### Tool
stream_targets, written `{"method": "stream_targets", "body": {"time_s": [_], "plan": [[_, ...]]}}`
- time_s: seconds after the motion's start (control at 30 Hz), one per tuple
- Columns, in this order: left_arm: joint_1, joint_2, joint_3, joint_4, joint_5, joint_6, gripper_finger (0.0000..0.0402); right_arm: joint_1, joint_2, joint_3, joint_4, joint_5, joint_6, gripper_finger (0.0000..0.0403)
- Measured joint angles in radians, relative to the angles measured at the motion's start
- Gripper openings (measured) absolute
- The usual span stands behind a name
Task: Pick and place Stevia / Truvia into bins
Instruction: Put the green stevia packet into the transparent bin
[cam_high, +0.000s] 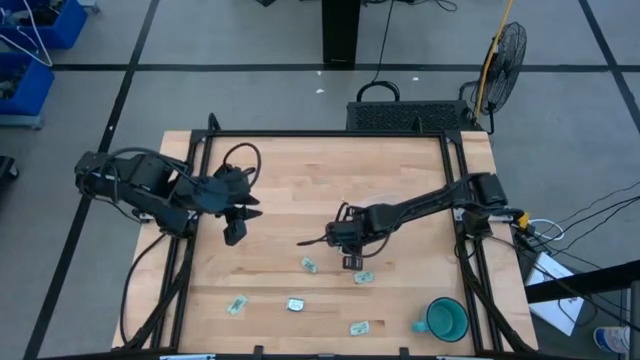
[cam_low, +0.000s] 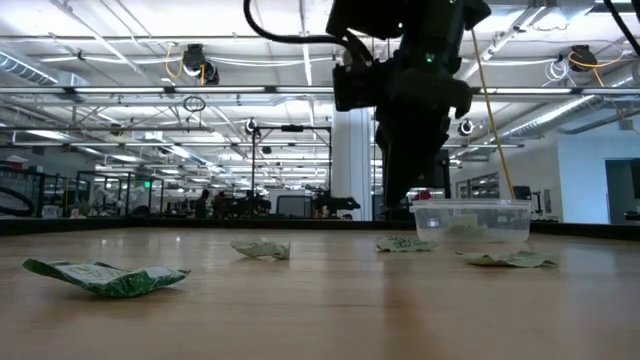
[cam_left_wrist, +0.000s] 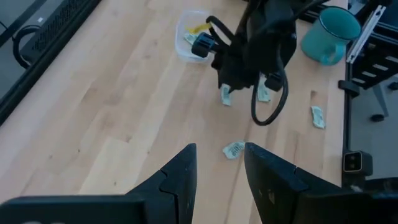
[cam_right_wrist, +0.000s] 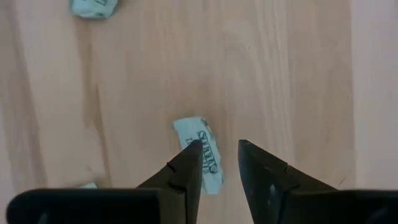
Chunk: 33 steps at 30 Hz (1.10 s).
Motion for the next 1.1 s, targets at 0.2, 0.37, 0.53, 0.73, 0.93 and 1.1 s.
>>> {"method": "stream_targets", "body": {"time_s": [0.2,0.37,0.53,0.73,0.93,1.1], "plan": [[0.0,0.0,0.0,0.001,0.0,-0.002,0.014,-0.002,0.005,-0.032,0.002,-0.081,0.017,0.0098],[0.0,0.0,0.0,0.001,-0.001,-0.002,0.014,0.004,0.005,-0.093,0.07,-0.099,-0.034,0.0099],[0.0,0.0,0.0,0.002,-0.001,-0.004,0.014,0.005,0.002,-0.131,0.136,-0.021,-0.061,0.011],[0.0,0.0,0.0,0.003,-0.001,-0.019,0.014,0.002,0.002,-0.132,0.135,-0.025,-0.109,0.0135],[0.0,0.0,0.0,0.003,-0.001,-0.032,0.014,0.005,-0.005,-0.131,0.134,-0.026,-0.128,0.0161],[0.0,0.0,0.0,0.021,-0.001,-0.036,0.014,0.005,-0.035,-0.125,0.115,-0.018,-0.135,0.0166]]}}
